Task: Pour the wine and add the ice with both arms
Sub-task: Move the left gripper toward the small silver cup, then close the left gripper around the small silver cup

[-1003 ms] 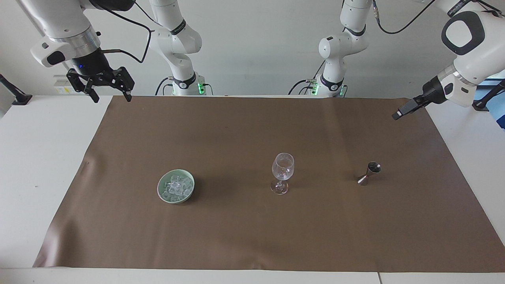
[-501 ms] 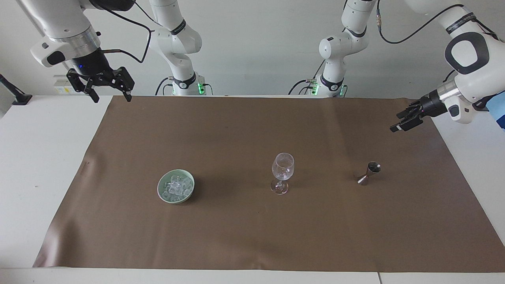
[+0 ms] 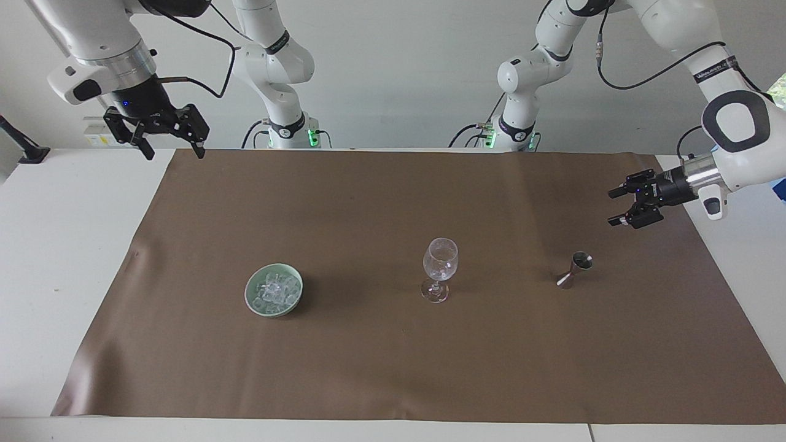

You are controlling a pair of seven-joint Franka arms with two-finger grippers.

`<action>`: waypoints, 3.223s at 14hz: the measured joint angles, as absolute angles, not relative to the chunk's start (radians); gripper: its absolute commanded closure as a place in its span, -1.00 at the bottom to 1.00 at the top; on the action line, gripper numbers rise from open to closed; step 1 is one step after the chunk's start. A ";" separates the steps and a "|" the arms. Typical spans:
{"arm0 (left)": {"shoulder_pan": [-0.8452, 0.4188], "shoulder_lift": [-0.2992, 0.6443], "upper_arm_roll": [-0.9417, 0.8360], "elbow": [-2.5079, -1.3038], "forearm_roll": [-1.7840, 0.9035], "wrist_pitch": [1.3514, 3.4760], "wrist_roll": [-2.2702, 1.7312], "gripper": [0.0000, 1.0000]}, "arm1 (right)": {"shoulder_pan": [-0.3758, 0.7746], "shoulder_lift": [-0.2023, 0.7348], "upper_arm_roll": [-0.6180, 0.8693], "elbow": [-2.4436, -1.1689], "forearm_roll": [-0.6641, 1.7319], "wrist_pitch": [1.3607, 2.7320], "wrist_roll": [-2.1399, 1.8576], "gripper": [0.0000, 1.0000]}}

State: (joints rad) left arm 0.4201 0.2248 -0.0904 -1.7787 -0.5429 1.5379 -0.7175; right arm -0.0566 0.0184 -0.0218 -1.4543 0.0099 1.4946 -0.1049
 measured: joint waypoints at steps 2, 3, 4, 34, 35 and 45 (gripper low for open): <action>0.440 0.261 -0.091 -1.778 -0.571 1.541 -0.722 -1.00 | -0.057 0.018 -0.022 -1.454 0.010 1.495 -0.105 -1.00; 0.448 0.271 -0.090 -1.778 -0.578 1.543 -0.723 -1.00 | -0.057 0.018 -0.022 -1.454 0.010 1.495 -0.105 -1.00; 0.453 0.277 -0.091 -1.778 -0.587 1.545 -0.724 -1.00 | -0.057 0.018 -0.022 -1.454 0.010 1.495 -0.105 -1.00; 0.473 0.516 -0.112 -1.819 -1.051 1.723 -0.862 -1.00 | -0.057 0.018 -0.022 -1.454 0.010 1.495 -0.105 -1.00; 0.463 0.516 -0.113 -1.821 -1.062 1.735 -0.864 -1.00 | -0.057 0.018 -0.022 -1.454 0.010 1.495 -0.105 -1.00; 0.413 0.517 -0.117 -1.884 -1.159 1.823 -0.866 -1.00 | -0.057 0.018 -0.022 -1.454 0.010 1.495 -0.105 -1.00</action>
